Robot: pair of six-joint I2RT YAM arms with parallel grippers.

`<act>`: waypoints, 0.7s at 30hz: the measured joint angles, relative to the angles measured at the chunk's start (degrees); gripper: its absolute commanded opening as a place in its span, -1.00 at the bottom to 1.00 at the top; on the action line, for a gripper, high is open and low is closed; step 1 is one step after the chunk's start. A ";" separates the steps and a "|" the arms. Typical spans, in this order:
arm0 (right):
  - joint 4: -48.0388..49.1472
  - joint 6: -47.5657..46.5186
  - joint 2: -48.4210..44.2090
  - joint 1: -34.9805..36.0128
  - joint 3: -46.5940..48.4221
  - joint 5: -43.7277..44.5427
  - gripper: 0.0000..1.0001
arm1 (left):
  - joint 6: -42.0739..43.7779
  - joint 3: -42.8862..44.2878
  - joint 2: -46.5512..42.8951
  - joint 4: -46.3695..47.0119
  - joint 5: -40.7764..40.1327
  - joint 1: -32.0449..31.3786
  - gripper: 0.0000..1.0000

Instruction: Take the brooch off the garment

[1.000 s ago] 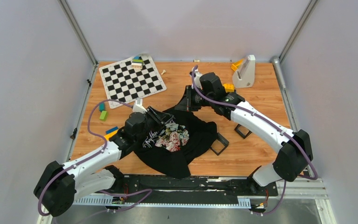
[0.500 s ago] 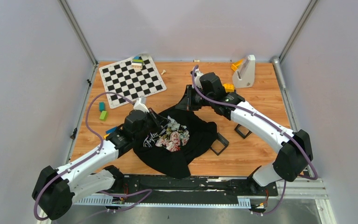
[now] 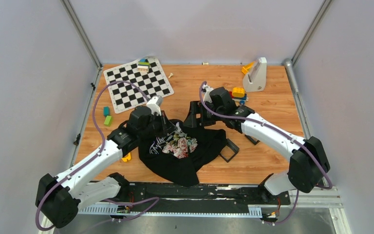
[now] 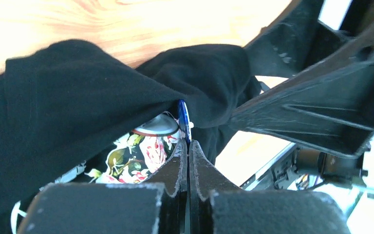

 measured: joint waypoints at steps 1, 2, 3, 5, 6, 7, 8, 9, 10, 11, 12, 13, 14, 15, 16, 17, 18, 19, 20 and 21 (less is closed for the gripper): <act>0.31 -0.22 0.00 0.00 -0.66 -0.22 0.58 | 1.46 0.63 0.33 -0.44 2.03 0.68 -1.00; 0.74 -0.44 0.00 0.00 -1.33 -0.68 0.54 | 2.67 1.05 0.57 -0.52 3.76 1.20 -1.00; 1.44 -0.74 0.02 0.00 -1.99 -1.22 0.50 | 3.82 1.51 0.90 -0.70 5.49 1.68 -1.00; 3.72 -1.62 -0.11 0.00 -3.82 -2.91 0.44 | 5.95 2.43 1.70 -0.98 8.44 2.58 -1.00; 4.72 -1.97 -0.35 0.00 -4.85 -3.54 0.44 | 6.60 2.73 2.10 -1.05 9.49 2.86 -1.00; 6.23 -2.19 -0.83 0.00 -6.27 -4.24 0.45 | 7.34 3.02 2.56 -1.09 10.62 3.15 -1.00; 7.72 -2.23 -1.55 -0.02 -8.02 -4.98 0.49 | 7.80 3.17 2.99 -1.05 11.72 3.41 -1.00; 8.90 -2.19 -2.25 -0.11 -9.53 -5.79 0.53 | 8.26 3.19 3.45 -1.01 12.96 3.58 -1.00; 10.27 -2.01 -2.91 -0.42 -10.93 -6.64 0.57 | 8.50 3.19 3.80 -0.96 14.03 3.69 -1.00; 11.80 -1.62 -3.48 -0.63 -12.24 -7.48 0.62 | 8.74 3.19 4.24 -0.81 15.26 3.76 -1.00; 13.79 -1.01 -4.09 -0.98 -13.70 -8.46 0.64 | 8.83 3.19 4.57 -0.59 16.20 3.78 -1.00; 15.69 -0.13 -4.70 -1.31 -15.17 -9.25 0.65 | 8.98 3.19 4.83 -0.37 17.09 3.85 -1.00; 18.14 0.87 -5.49 -1.70 -16.94 -9.86 0.65 | 9.07 3.19 4.98 -0.17 17.66 4.02 -1.00; 20.68 2.21 -6.43 -2.10 -18.93 -10.29 0.65 | 9.16 3.19 5.11 0.07 18.47 4.24 -1.00; 22.86 3.50 -7.17 -2.36 -20.52 -10.54 0.62 | 9.14 3.19 5.11 0.17 18.69 4.50 -1.00; 25.18 5.07 -7.93 -2.64 -22.27 -10.67 0.59 | 9.11 3.17 5.11 0.46 19.21 4.85 -1.00; 26.62 6.16 -8.26 -2.75 -23.26 -10.64 0.55 | 8.94 3.06 5.09 1.03 19.98 5.29 -1.00; 28.74 7.85 -8.41 -2.99 -24.33 -10.62 0.52 | 8.70 2.75 5.05 1.92 20.81 5.90 -1.00; 30.49 9.31 -8.41 -3.08 -25.03 -10.60 0.49 | 8.41 2.40 4.98 2.78 21.62 6.47 -1.00; 32.15 10.69 -8.41 -3.21 -25.64 -10.58 0.47 | 8.02 1.99 4.92 3.63 22.40 6.95 -1.00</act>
